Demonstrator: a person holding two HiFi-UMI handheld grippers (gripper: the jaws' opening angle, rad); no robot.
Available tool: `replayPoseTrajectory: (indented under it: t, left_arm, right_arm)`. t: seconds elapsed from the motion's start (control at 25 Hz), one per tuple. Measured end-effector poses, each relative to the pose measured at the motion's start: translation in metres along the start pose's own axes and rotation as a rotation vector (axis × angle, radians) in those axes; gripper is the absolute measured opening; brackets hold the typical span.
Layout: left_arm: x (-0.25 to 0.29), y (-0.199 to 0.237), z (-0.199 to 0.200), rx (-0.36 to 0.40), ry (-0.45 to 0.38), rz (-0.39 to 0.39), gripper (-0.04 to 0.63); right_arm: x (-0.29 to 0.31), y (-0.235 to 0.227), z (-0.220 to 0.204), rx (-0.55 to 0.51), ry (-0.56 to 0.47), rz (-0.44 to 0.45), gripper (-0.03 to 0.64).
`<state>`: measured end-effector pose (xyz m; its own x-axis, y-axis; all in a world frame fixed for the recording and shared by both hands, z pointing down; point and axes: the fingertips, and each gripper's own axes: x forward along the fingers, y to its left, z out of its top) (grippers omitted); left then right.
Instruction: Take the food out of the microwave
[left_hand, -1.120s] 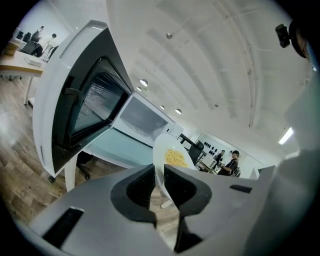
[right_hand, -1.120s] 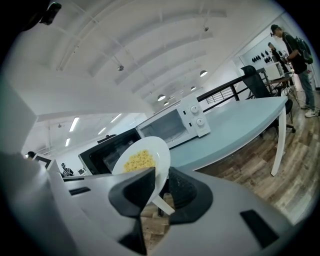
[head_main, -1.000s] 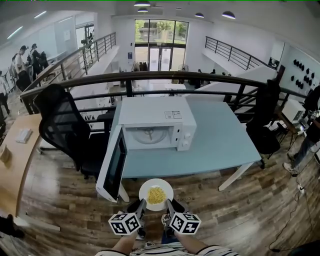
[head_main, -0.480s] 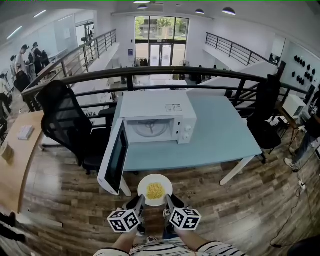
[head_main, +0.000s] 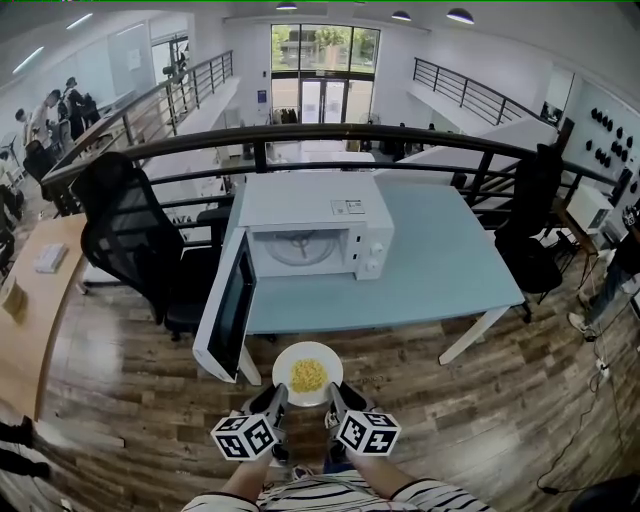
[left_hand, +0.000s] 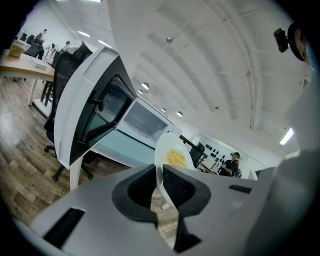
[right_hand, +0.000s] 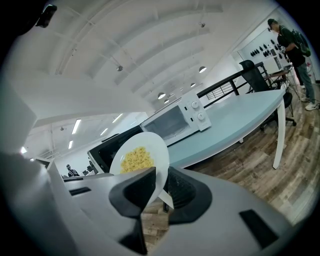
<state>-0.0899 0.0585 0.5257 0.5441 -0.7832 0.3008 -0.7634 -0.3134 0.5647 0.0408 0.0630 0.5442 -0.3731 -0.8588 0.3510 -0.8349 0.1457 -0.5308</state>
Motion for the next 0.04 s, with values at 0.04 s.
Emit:
replayPoseTrajectory:
  t: [0.04]
  left_arm:
    - [0.0005, 0.0006, 0.0012, 0.001, 0.000, 0.000, 0.055]
  right_arm:
    - [0.0010, 0.0005, 0.0004, 0.001, -0.002, 0.000, 0.084]
